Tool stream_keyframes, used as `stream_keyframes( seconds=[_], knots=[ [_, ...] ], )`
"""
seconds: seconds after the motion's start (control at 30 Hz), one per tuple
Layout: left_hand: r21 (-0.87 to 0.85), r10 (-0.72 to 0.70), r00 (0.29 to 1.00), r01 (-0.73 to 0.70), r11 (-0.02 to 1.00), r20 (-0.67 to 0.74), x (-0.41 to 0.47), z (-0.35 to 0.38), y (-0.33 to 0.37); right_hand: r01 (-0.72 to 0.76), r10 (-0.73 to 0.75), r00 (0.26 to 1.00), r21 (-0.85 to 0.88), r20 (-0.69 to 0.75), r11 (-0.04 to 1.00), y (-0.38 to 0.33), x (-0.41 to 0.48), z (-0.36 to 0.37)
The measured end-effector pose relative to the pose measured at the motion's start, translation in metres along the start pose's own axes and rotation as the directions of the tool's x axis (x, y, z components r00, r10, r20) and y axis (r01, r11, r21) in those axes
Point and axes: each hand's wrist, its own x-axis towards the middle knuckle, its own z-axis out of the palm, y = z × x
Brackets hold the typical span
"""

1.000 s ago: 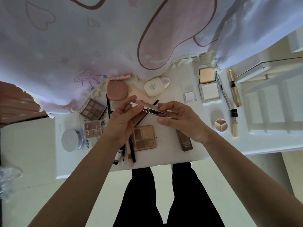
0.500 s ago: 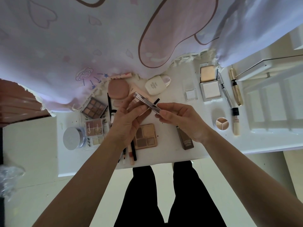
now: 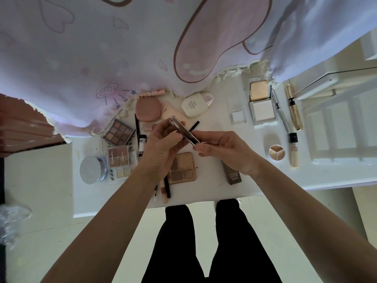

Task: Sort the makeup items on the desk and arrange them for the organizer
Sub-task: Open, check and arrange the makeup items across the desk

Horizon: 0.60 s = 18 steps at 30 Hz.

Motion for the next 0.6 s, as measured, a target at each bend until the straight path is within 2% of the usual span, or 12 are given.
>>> stream_keyframes(
  seconds=[0.2, 0.33, 0.6],
  knots=[
    [0.025, 0.016, 0.999, -0.015, 1.0, -0.037, 0.0, 0.0, -0.002, 0.045, -0.037, 0.995, 0.081, -0.097, 0.996, 0.002, -0.003, 0.003],
    [0.026, 0.016, 1.0, -0.017, 1.0, 0.02, 0.0, -0.005, 0.001, 0.04, -0.025, 0.995, 0.147, -0.098, 0.988, 0.005, -0.004, 0.005],
    [-0.03, -0.003, 0.996, 0.006, 1.0, 0.085, 0.001, -0.006, 0.008, 0.017, 0.003, 0.994, 0.174, -0.109, 0.985, 0.004, -0.003, 0.013]
  ],
)
